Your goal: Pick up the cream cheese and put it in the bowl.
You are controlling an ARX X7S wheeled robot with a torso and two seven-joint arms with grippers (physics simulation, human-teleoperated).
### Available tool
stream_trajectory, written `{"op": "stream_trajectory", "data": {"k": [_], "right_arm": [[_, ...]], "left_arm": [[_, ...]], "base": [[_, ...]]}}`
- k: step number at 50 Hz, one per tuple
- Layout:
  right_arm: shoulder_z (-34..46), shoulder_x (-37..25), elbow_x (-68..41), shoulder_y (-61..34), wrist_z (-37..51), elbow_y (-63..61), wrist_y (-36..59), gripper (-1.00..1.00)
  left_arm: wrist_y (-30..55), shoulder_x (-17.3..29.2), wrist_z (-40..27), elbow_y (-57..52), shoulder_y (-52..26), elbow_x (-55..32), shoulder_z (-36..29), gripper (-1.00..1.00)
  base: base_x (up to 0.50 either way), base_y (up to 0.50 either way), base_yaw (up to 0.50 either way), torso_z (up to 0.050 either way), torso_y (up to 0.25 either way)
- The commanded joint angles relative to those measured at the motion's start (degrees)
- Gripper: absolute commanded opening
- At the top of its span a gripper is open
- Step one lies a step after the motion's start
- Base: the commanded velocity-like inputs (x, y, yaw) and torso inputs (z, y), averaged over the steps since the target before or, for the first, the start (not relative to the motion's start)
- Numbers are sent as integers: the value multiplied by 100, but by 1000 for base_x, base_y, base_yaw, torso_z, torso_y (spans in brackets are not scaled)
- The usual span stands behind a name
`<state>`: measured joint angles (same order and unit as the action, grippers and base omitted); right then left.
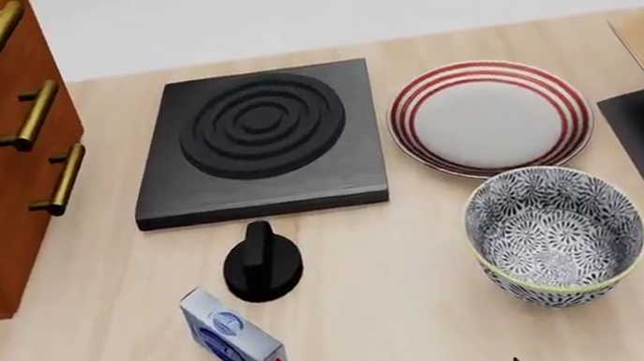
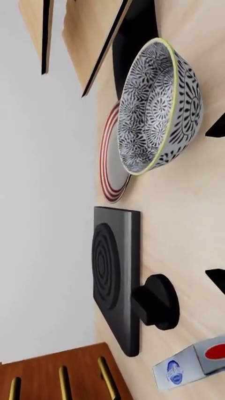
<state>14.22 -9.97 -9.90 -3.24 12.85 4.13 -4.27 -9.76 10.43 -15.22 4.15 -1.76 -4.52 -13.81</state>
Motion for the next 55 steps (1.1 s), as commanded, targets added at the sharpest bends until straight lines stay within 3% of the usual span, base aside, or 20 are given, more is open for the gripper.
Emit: {"op": "stream_trajectory", "data": {"k": [1,55], "right_arm": [[42,-13,-7,-49,40,68,-14,100],[181,-107,-166,-76,127,201,-171,100]], "left_arm": [[-51,18,-22,87,-46,-31,-33,100],[-33,141,-198,52,-59,-81,-191,100]], "base": [[141,0,0,0,0],[137,42,0,0,0]]}}
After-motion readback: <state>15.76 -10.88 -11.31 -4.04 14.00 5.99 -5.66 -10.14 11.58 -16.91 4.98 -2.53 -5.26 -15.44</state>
